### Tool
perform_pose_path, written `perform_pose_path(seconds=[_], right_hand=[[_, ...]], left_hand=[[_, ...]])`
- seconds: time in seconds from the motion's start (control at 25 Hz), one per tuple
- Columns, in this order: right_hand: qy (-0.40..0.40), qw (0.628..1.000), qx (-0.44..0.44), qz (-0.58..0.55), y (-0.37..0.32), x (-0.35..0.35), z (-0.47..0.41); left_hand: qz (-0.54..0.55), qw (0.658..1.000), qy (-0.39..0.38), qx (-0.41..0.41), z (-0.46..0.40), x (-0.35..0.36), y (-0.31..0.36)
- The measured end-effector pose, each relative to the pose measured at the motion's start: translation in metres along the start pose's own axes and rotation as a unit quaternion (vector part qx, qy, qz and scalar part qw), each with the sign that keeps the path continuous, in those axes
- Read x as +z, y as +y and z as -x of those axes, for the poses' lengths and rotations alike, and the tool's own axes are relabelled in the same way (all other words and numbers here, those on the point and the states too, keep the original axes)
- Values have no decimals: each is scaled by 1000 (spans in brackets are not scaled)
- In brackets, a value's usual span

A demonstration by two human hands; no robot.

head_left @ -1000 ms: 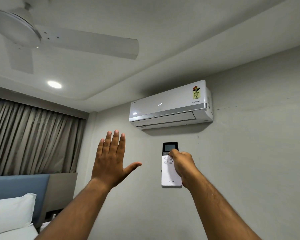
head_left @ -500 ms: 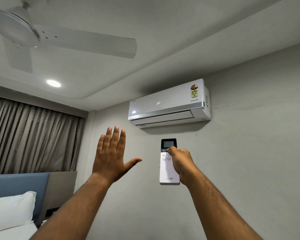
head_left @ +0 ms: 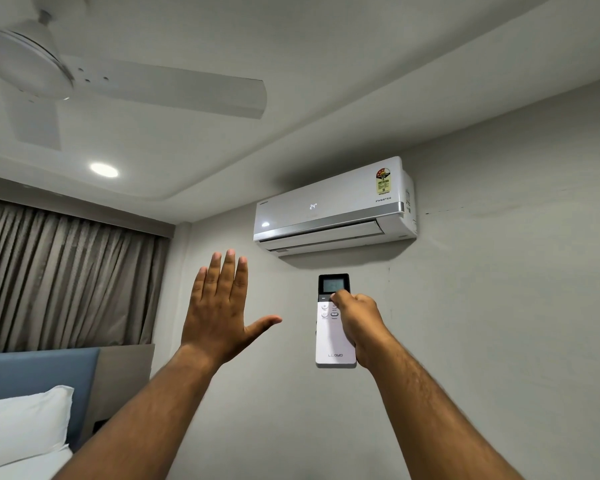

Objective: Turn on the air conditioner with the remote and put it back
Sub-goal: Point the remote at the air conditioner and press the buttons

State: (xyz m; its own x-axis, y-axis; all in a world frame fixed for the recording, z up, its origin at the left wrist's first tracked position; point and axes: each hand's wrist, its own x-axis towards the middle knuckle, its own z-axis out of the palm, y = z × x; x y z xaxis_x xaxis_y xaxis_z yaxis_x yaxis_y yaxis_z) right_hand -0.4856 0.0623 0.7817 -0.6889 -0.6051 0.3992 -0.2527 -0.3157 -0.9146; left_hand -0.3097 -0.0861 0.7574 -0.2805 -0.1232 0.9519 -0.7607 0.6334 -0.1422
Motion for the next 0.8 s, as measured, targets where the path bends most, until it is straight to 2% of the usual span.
perform_pose_path(seconds=[0.8], right_hand=[[0,1000,4,12,4,1,2]], left_hand=[[8,1000,-2,-6,5,6,-7]])
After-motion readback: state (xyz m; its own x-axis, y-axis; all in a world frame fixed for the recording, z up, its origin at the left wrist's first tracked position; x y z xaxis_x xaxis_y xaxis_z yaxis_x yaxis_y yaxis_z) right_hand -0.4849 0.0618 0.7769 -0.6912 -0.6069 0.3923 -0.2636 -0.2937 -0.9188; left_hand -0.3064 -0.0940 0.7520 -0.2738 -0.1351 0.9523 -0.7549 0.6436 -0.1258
